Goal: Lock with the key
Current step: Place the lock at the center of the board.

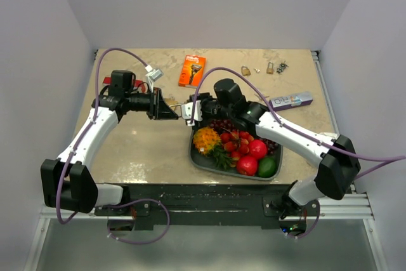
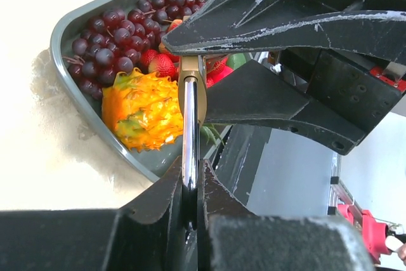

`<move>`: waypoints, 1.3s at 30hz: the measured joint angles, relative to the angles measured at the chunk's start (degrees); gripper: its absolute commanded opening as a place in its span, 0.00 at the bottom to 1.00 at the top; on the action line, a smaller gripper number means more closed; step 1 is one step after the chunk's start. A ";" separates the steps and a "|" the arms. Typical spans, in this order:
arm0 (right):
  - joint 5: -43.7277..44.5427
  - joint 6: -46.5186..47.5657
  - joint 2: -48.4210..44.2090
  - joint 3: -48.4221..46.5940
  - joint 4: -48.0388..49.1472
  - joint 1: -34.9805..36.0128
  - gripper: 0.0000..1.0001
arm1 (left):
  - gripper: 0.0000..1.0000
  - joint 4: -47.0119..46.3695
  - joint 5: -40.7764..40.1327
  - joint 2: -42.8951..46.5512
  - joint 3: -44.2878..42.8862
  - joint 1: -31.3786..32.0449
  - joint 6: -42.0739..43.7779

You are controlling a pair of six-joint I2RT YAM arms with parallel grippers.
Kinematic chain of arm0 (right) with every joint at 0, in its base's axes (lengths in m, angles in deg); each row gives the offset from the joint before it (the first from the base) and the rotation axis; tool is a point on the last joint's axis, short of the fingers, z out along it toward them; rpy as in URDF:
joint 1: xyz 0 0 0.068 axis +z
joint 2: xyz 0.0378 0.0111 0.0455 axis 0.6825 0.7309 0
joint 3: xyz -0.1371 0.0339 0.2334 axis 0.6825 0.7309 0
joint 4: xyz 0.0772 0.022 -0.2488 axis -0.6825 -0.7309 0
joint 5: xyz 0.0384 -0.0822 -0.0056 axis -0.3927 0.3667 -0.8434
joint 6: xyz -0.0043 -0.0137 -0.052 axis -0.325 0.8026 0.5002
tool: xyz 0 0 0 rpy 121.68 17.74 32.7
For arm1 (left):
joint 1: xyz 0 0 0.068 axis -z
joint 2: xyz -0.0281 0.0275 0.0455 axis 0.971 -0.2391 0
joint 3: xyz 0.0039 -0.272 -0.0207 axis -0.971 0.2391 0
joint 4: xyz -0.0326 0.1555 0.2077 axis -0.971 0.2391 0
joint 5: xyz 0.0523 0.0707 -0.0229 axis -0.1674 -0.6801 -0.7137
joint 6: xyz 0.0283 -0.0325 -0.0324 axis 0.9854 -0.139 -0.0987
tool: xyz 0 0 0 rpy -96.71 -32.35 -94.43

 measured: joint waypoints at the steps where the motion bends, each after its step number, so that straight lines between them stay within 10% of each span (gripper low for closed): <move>1: 0.02 -0.09 0.00 0.00 0.00 0.00 0.13 | 0.29 0.00 0.02 0.00 0.00 0.00 0.02; 8: 2.40 -6.49 1.16 0.00 -1.64 -0.22 0.00 | 0.99 1.05 1.05 0.31 -1.09 -0.90 3.15; 17: 8.00 -29.64 3.89 -1.51 -4.55 -11.85 0.00 | 0.99 -7.96 -4.94 4.87 -3.04 -18.64 2.14; 28: 25.53 -57.64 12.81 -5.88 -6.95 -25.40 0.00 | 0.99 -22.75 -16.52 16.04 0.68 -18.71 1.53; 39: 34.47 -66.82 28.63 -16.35 -12.26 -25.92 0.00 | 0.99 -20.02 -16.22 11.78 0.68 -18.71 1.55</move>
